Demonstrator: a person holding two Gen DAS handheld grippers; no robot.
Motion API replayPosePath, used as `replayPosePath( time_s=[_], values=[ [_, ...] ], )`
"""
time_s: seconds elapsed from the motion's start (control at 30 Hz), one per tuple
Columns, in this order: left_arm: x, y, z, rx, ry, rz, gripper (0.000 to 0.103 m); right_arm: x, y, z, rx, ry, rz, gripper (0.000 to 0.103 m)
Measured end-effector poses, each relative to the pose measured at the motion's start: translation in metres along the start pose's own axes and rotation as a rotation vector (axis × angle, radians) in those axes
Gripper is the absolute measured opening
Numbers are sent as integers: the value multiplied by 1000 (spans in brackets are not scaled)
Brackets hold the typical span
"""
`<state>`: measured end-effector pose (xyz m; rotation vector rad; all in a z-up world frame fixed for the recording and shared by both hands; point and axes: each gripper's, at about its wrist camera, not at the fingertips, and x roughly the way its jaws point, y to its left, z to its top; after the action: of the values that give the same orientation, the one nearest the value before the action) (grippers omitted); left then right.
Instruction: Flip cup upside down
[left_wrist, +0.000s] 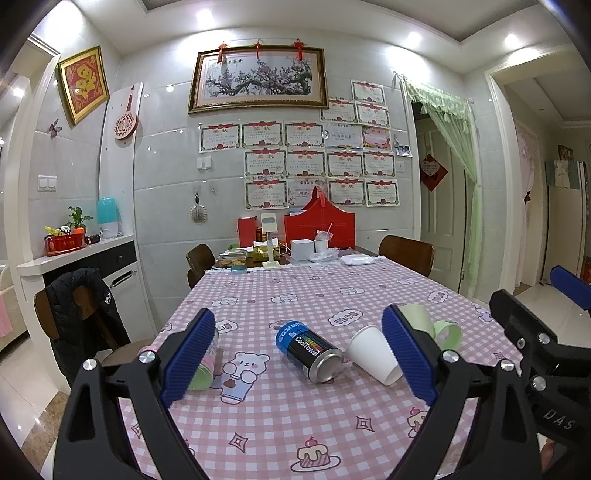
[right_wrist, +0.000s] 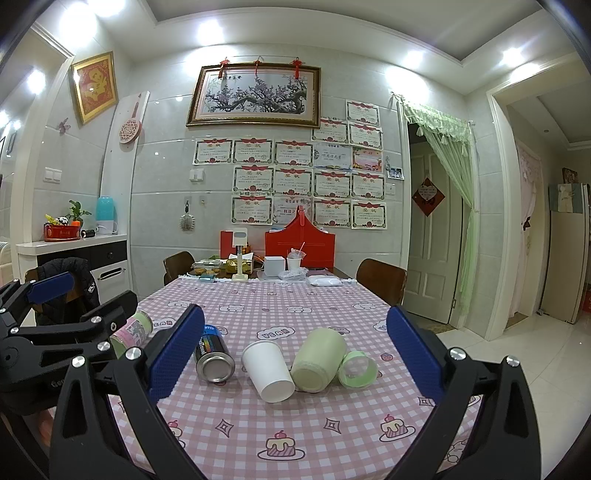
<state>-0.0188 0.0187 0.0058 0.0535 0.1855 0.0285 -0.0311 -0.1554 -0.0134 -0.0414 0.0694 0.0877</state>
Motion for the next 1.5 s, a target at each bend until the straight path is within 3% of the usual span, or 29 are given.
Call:
replayPosePath(
  time_s=[1.5],
  values=[
    [1, -1, 5, -2, 3, -1, 90, 2, -2, -1, 3, 8, -5, 95]
  ],
)
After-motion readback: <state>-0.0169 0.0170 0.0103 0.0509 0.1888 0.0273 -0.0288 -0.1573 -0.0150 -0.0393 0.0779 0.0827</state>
